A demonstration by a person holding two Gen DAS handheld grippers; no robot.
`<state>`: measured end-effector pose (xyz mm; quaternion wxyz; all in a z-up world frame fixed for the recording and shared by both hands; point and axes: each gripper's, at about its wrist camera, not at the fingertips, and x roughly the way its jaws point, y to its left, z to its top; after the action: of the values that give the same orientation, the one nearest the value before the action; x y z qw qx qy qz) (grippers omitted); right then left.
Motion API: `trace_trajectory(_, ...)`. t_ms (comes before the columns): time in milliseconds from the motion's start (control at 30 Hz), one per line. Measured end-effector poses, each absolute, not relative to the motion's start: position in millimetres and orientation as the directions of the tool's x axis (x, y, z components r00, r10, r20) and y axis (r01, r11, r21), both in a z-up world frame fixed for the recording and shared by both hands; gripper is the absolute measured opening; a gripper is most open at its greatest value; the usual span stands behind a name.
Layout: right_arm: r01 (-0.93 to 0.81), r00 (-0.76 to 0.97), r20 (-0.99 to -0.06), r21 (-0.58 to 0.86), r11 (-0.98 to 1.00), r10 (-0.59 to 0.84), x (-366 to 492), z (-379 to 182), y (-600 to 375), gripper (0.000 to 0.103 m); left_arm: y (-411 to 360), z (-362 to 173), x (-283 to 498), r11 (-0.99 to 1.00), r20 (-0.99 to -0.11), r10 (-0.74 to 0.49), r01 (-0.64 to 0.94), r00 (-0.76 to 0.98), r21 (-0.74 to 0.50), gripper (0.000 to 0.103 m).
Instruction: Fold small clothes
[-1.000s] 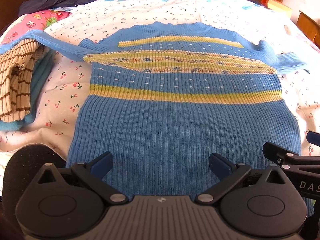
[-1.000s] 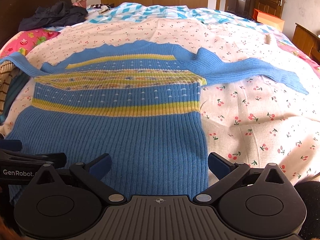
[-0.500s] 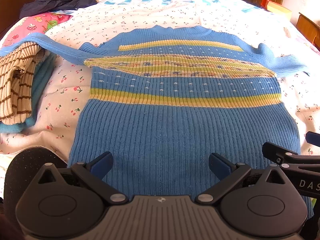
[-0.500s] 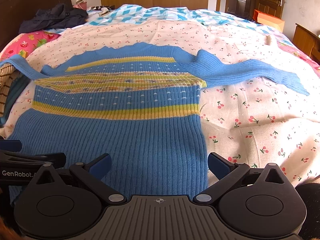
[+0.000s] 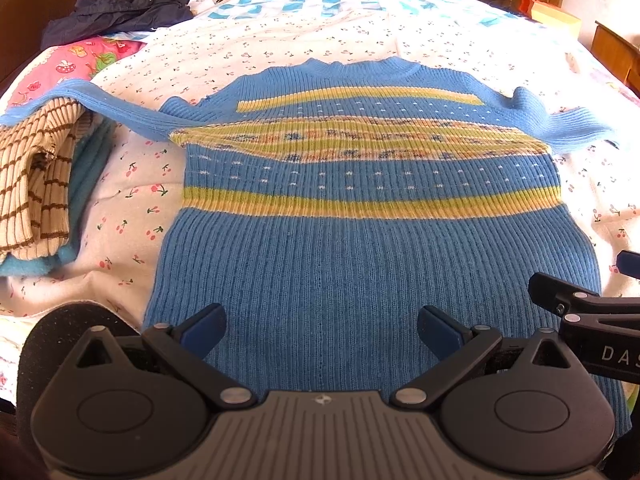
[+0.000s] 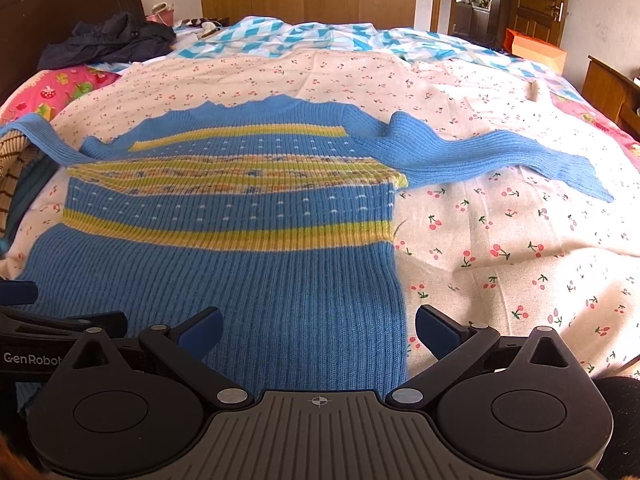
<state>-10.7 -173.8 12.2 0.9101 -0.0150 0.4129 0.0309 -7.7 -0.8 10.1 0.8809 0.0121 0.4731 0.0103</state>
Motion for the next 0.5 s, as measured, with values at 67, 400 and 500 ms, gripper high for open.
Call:
trace_trajectory(67,-0.069,0.659,-0.75,0.0,0.998,0.046,-11.1,12.1,-174.2,0.102,-1.2,10.5,-8.2,0.999,-0.832,0.033,-0.006,0.554,0.035,0.103)
trace_trajectory(400,-0.062,0.666,-0.745,-0.004,0.998,0.038,-12.7,11.6,-177.8,0.102,-6.0,12.2,-11.0,0.998,-0.826,0.046,0.003,0.562,0.058,0.103)
trace_trajectory(500,-0.061,0.67,-0.742,-0.007,0.998,0.036,-13.8,12.2,-178.6,0.102,-7.4,12.9,-12.1,0.998,-0.824,0.049,0.006,0.565,0.063,0.103)
